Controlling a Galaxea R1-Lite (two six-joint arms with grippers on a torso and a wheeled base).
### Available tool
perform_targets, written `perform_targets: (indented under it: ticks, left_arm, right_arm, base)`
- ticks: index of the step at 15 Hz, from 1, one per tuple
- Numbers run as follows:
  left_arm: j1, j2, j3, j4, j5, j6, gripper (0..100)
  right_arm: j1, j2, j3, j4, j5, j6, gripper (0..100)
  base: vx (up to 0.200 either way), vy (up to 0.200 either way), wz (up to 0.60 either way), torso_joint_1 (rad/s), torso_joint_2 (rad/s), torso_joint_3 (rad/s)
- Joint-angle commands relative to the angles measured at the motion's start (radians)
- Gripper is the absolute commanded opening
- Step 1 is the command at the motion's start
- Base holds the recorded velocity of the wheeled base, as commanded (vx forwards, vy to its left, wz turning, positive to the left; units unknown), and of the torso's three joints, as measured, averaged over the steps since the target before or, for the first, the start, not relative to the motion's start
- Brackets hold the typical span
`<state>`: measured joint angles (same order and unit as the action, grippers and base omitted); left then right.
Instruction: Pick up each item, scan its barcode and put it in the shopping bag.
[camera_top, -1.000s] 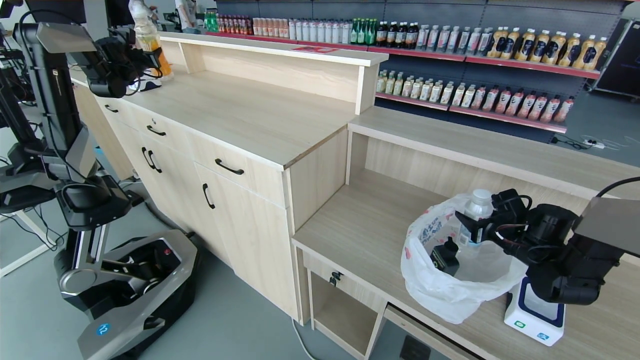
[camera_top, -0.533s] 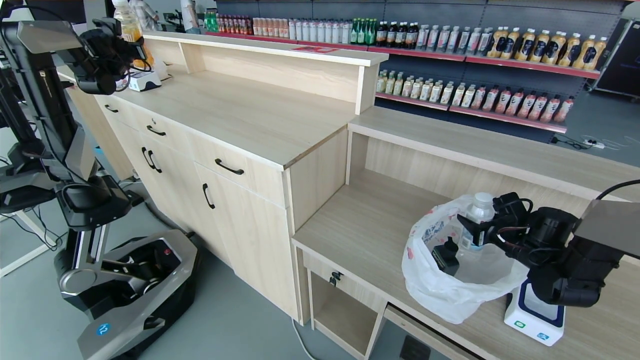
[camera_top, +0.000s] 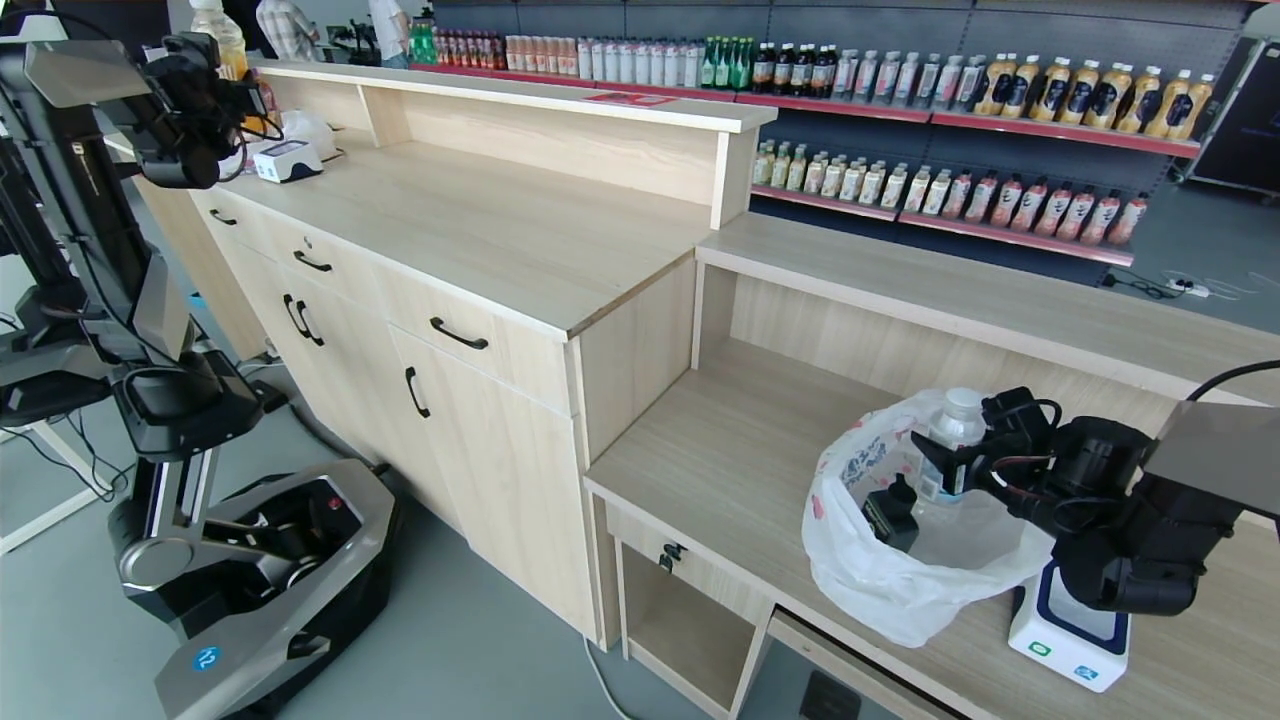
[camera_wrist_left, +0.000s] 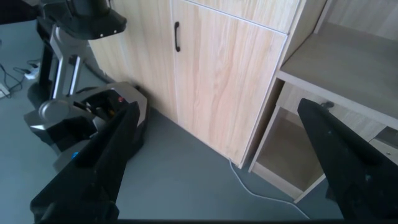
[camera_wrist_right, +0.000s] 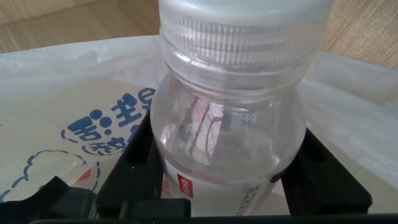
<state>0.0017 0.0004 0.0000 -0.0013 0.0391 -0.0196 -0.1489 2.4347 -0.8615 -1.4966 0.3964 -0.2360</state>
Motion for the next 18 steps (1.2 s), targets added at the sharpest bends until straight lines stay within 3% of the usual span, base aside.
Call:
perform_targets:
  ticks: [1, 18]
  left_arm:
    - [0.000, 0.000, 0.000, 0.000, 0.001, 0.000, 100]
    - [0.000, 0.000, 0.000, 0.000, -0.001, 0.000, 100]
  right_arm:
    - [0.000, 0.010, -0.007, -0.001, -0.001, 0.000, 0]
    - [0.020, 0.075, -0.040, -0.010, 0.001, -0.002, 0]
  base:
    - [0.000, 0.000, 0.00, 0.000, 0.00, 0.000]
    - [0.000, 0.000, 0.00, 0.000, 0.00, 0.000]
